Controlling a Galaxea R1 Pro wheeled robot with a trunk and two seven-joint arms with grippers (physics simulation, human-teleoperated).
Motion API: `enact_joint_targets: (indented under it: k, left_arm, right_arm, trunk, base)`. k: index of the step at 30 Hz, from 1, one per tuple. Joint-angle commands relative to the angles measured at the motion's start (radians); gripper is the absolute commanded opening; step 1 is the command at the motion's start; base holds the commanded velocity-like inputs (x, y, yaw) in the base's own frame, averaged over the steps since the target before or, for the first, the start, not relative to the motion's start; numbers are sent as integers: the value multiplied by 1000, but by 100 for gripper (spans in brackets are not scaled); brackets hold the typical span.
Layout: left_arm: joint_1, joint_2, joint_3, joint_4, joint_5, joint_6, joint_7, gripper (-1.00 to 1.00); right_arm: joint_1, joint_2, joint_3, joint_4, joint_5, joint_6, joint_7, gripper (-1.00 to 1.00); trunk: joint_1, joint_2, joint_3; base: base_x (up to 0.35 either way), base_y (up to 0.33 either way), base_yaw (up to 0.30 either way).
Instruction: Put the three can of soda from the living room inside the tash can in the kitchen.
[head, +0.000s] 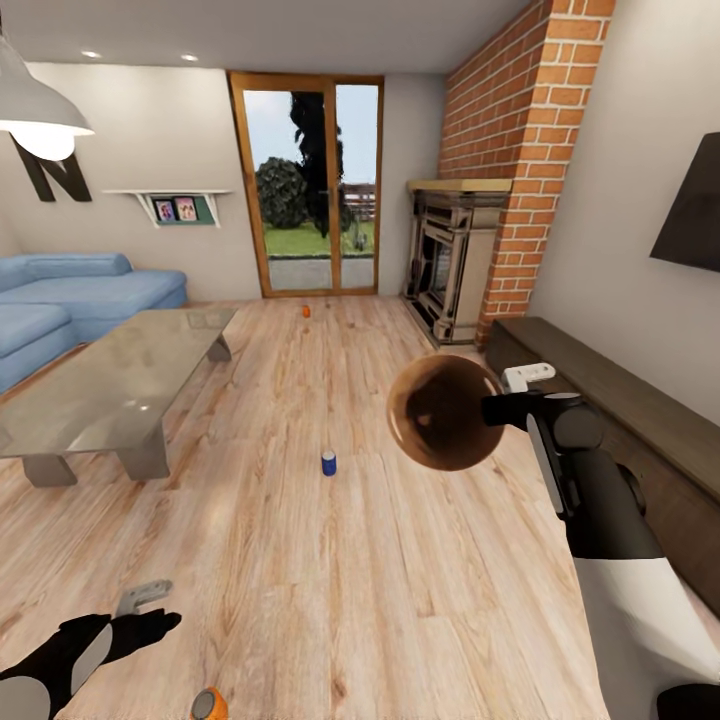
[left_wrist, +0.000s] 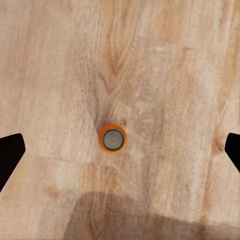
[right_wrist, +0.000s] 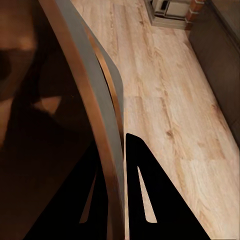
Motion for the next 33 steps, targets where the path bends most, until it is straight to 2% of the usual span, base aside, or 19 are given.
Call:
enact_joint_targets:
  k: [1,33]
  left_arm:
    - [0,0,0,0,0,-1,0,100]
    - [0,-3,-7,-4,-2,-7,-6,100]
  right_arm:
    - [-1,-1,-1,-2,0,0,4,-100]
    - [3,-1,2,-3,2,0,4,-100]
  trunk:
    - [4,-7,-5]
    - [127,-231,-156]
  base:
    - [0,0,0]
    - [0,0,0]
